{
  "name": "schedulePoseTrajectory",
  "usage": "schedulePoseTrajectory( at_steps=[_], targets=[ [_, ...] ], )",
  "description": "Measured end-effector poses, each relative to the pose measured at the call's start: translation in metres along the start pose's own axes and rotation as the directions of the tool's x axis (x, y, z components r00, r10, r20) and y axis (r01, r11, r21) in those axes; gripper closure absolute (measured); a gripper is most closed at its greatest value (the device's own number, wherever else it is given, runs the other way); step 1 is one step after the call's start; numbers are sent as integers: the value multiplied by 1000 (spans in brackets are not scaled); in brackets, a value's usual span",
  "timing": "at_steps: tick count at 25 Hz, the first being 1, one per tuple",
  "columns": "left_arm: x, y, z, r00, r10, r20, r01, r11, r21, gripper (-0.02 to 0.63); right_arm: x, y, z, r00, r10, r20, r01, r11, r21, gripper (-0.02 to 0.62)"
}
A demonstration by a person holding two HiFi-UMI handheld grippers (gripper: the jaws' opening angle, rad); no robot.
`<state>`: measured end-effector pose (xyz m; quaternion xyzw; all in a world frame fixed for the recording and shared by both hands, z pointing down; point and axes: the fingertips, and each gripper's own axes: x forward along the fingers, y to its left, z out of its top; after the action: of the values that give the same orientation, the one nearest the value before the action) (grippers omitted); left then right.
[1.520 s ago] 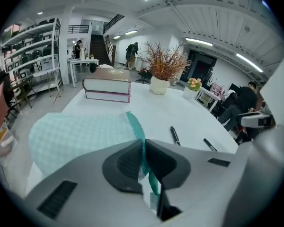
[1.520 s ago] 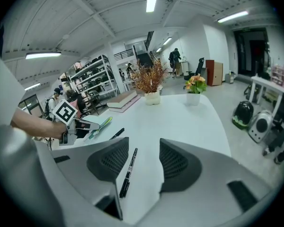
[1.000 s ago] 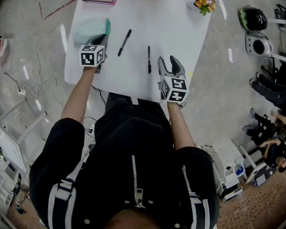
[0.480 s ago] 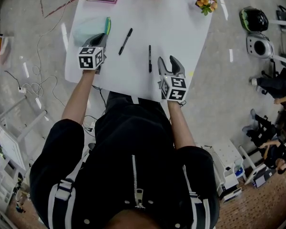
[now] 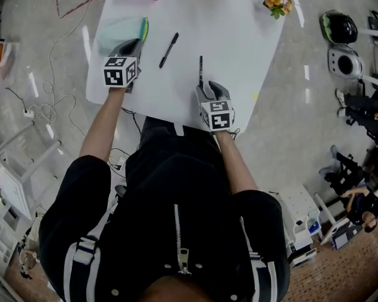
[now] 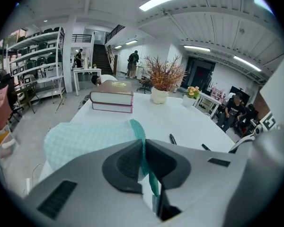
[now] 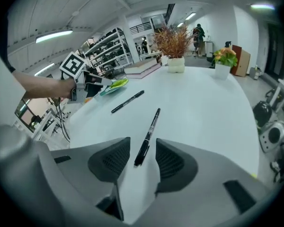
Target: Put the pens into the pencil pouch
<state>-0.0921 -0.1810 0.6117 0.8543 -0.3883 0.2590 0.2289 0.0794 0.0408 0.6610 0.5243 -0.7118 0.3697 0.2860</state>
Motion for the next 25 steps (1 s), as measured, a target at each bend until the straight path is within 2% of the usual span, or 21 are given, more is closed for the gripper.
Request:
schedulePoseTrajectory(
  at_steps=[8, 11, 18, 25],
  targets=[
    [-2, -1, 3, 1000, -18, 16, 18, 1000, -15, 568, 16, 11, -25, 997, -9, -82, 6, 999, -41, 433],
    [-2, -1, 3, 1000, -25, 19, 25, 999, -20, 568, 20, 7, -33, 993, -47, -104, 40, 997, -69, 499],
    [-3, -1, 4, 999, -31, 23, 32, 999, -20, 568, 16, 0, -29, 994, -22, -105, 21, 1000, -7, 522],
    [-6, -1, 4, 999, -38, 24, 38, 999, -17, 568, 1, -17, -2, 998, -20, -52, 17, 998, -69, 526]
  ],
)
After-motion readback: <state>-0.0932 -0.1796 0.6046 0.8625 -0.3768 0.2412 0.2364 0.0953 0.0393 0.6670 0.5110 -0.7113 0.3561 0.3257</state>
